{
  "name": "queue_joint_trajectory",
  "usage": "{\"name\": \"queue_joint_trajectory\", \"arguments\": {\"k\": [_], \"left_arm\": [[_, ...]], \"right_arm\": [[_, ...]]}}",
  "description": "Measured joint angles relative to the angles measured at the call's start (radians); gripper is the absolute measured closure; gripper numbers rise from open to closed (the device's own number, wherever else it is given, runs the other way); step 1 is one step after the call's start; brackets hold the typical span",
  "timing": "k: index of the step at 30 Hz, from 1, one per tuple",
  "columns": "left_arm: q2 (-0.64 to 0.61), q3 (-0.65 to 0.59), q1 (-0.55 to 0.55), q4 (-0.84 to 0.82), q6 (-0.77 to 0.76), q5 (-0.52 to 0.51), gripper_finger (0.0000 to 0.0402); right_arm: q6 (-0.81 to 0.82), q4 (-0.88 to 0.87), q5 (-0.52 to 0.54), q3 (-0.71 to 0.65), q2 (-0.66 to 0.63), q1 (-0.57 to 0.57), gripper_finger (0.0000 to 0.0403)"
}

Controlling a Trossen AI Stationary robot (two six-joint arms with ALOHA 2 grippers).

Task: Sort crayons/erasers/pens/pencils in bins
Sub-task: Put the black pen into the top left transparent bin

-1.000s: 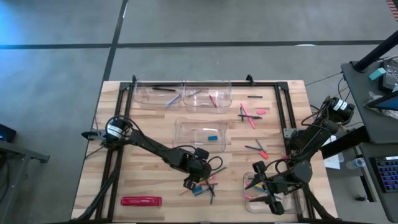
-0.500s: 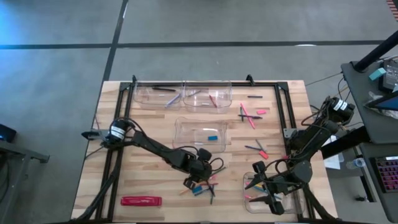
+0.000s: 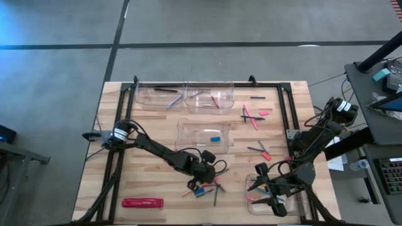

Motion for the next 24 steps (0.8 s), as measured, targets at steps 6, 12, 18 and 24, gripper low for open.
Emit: {"name": "queue_joint_trajectory", "arguments": {"k": [6, 12, 18, 24], "left_arm": [[-0.015, 0.003, 0.000, -0.014, -0.004, 0.003, 0.0380], [-0.092, 0.000, 0.000, -0.046, -0.008, -0.017, 0.0380], [-0.202, -0.002, -0.015, -0.079, -0.016, -0.054, 0.0379], [-0.380, -0.001, -0.019, -0.208, -0.072, -0.234, 0.0378]], "right_arm": [[0.002, 0.000, 0.000, 0.000, 0.000, 0.000, 0.0211], [0.002, 0.001, 0.000, 0.000, 0.000, 0.000, 0.0211], [0.008, -0.001, 0.000, 0.000, 0.000, 0.000, 0.0211], [0.008, -0.004, 0.000, 0.000, 0.000, 0.000, 0.0211]]}}
